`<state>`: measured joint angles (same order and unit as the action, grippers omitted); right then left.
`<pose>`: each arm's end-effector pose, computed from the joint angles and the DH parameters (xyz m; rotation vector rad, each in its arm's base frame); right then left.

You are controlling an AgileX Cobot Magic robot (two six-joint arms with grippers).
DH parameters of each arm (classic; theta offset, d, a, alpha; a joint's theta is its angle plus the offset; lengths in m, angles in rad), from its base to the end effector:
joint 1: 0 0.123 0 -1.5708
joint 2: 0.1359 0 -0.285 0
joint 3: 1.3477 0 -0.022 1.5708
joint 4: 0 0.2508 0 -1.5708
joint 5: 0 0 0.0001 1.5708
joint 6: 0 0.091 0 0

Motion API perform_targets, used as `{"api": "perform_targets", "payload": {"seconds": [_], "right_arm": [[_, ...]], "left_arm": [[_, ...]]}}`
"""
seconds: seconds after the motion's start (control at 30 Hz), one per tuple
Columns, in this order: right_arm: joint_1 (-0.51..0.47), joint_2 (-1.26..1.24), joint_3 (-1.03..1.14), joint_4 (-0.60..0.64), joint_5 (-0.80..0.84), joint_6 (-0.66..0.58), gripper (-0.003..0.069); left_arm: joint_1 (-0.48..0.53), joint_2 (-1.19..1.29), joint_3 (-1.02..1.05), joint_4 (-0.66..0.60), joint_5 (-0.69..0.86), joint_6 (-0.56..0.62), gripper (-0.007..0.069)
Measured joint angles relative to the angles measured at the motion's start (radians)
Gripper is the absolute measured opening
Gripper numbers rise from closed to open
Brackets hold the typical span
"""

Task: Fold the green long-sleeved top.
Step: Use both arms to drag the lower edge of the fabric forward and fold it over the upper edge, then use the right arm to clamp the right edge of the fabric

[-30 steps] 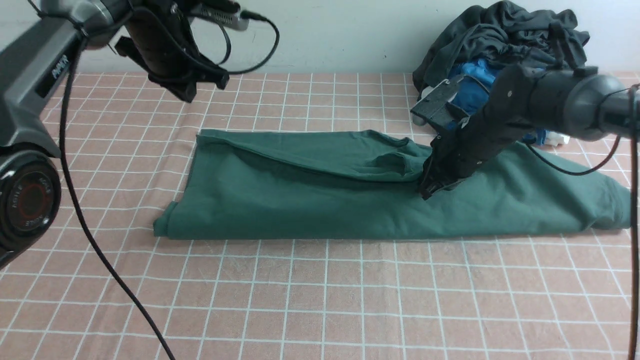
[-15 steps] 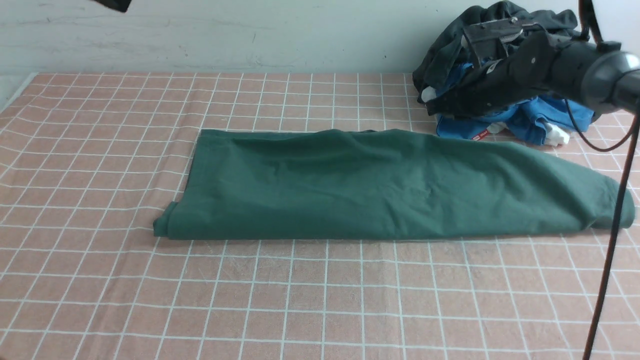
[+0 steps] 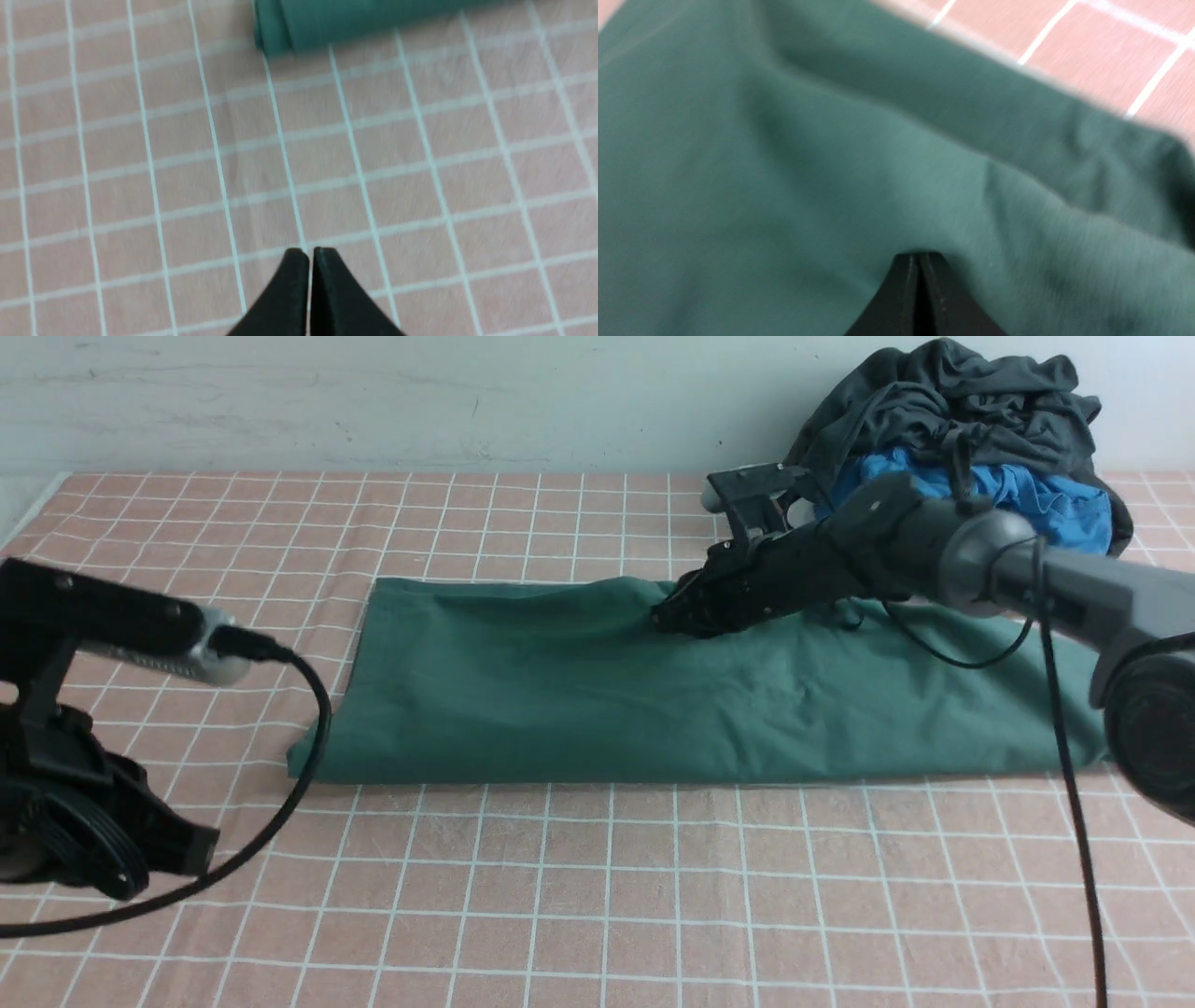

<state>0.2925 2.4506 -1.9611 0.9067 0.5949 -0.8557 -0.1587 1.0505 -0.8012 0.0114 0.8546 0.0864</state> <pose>0.5041 0.1938 0.1368 -0.6107 2.2801 0.6618 0.1897 -0.0296 0.2910 0.3228 2.5673 -0.0127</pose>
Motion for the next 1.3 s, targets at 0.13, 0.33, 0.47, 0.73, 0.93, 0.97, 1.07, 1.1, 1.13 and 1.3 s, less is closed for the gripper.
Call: {"api": "perform_targets", "payload": {"seconds": [0.13, 0.33, 0.47, 0.73, 0.93, 0.97, 1.07, 1.1, 1.13, 1.3], "right_arm": [[0.002, 0.016, 0.004, 0.009, -0.203, -0.026, 0.0001], [-0.075, -0.153, 0.003, -0.161, 0.095, 0.072, 0.0064], [-0.128, -0.261, 0.016, -0.439, 0.428, 0.342, 0.0074], [-0.262, -0.307, 0.202, -0.953, 0.592, 0.679, 0.0076], [-0.397, -0.28, 0.211, -1.128, 0.398, 0.929, 0.0076], [-0.416, -0.282, 0.214, -1.115, 0.41, 0.943, 0.0076], [-0.453, -0.305, 0.22, -1.06, 0.447, 0.931, 0.008], [-0.472, -0.34, 0.22, -1.006, 0.476, 0.904, 0.0097], [-0.484, -0.362, 0.22, -0.979, 0.485, 0.887, 0.0115], [-0.548, -0.405, 0.225, -0.883, 0.527, 0.856, 0.0269]], "left_arm": [[0.0, 0.0, 0.019, 0.037, 0.074, 0.0, -0.0003], [0.0, 0.0, 0.04, 0.079, 0.06, -0.005, -0.0003], [0.0, 0.0, 0.042, 0.079, 0.023, -0.008, -0.0003], [0.0, 0.0, 0.042, 0.019, 0.0, -0.008, -0.0003], [0.0, 0.0, 0.042, -0.001, -0.017, -0.005, -0.0003], [0.0, 0.0, 0.042, -0.001, -0.017, -0.005, -0.0003], [0.0, 0.0, 0.042, 0.001, -0.017, -0.005, -0.0003], [0.0, 0.0, 0.042, 0.003, -0.021, -0.005, -0.0003], [0.0, 0.0, 0.042, 0.003, -0.021, -0.005, -0.0003], [0.0, 0.0, 0.042, 0.003, -0.021, -0.005, -0.0003]]}}
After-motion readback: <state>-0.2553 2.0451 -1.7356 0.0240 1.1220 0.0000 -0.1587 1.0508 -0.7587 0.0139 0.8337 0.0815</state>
